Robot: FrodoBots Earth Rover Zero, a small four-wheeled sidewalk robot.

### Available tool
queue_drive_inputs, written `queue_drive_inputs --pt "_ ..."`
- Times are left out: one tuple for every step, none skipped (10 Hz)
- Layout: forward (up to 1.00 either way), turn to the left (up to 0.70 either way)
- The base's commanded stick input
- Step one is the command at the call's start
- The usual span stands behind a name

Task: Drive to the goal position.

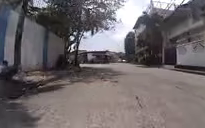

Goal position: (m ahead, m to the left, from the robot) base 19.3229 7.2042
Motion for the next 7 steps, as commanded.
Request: queue_drive_inputs --pt "0.97 0.0" --pt "0.97 0.0" --pt "0.97 0.0" --pt "0.97 0.0" --pt "0.97 0.0" --pt "0.97 0.0" --pt "0.97 0.0"
